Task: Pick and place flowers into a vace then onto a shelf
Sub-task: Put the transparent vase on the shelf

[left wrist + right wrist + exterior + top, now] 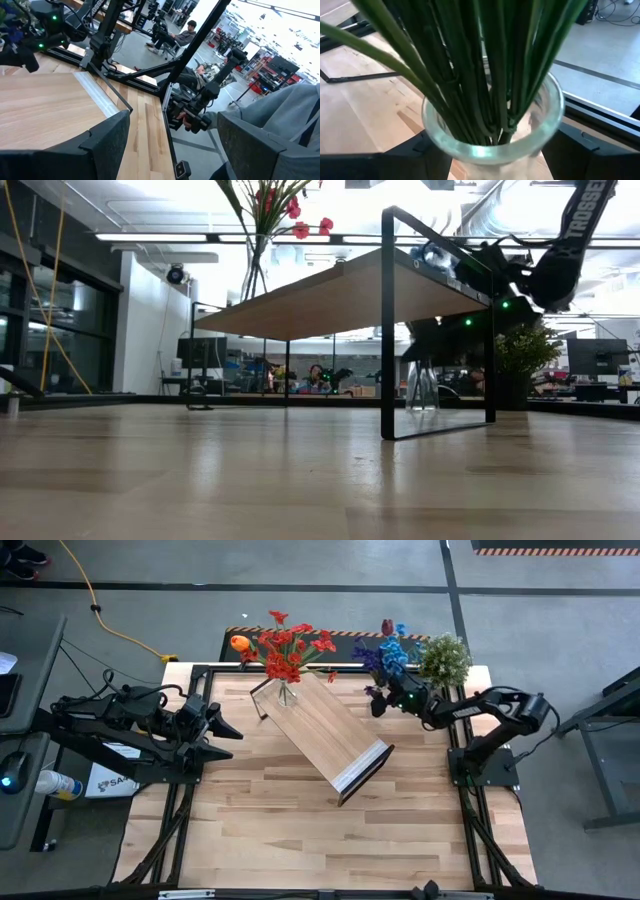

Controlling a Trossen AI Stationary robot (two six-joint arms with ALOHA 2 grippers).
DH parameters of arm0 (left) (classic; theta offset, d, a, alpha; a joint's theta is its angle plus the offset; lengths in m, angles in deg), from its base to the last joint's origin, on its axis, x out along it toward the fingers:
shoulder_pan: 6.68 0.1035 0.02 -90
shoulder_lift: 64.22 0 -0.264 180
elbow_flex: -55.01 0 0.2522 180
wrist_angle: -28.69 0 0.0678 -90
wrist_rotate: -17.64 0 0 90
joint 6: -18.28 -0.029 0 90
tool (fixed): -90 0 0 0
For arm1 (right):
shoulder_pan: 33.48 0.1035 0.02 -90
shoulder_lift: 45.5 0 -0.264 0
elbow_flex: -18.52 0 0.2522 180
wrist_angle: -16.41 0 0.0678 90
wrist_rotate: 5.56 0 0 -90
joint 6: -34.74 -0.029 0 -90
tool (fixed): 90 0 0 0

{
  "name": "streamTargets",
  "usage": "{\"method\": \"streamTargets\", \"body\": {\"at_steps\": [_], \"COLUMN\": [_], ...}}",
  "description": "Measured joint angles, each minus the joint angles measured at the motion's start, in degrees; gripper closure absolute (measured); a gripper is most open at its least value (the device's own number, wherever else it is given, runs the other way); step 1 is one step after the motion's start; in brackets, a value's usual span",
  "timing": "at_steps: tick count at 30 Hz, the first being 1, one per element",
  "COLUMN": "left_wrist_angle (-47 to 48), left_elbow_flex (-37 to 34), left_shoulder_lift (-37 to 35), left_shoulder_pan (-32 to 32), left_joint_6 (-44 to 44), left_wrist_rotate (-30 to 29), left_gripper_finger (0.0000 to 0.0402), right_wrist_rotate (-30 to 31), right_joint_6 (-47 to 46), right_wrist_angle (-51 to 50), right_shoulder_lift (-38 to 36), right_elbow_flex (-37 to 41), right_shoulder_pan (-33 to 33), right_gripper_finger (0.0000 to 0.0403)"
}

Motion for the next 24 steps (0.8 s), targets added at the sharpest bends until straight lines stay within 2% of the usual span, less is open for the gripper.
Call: {"method": "streamTargets", "body": {"at_steps": [7, 16, 24], "left_wrist_angle": [0.00, 0.02, 0.00], "left_elbow_flex": [0.00, 0.00, 0.00], "left_shoulder_lift": [0.02, 0.01, 0.02], "left_shoulder_pan": [0.00, 0.00, 0.02], "left_joint_6": [0.33, 0.31, 0.31], "left_wrist_rotate": [0.00, 0.00, -0.01], "left_gripper_finger": [0.0069, 0.0069, 0.0069], "right_wrist_rotate": [0.87, 1.30, 1.39], "right_joint_6": [-0.02, -0.02, -1.26], "right_wrist_angle": [-0.04, 0.17, 0.15], "right_shoulder_lift": [0.90, 0.90, 0.90], "right_elbow_flex": [-1.11, -1.09, -1.09], "right_shoulder_pan": [0.00, 0.00, 0.00], "right_gripper_finger": [0.0165, 0.0247, 0.0247]}}
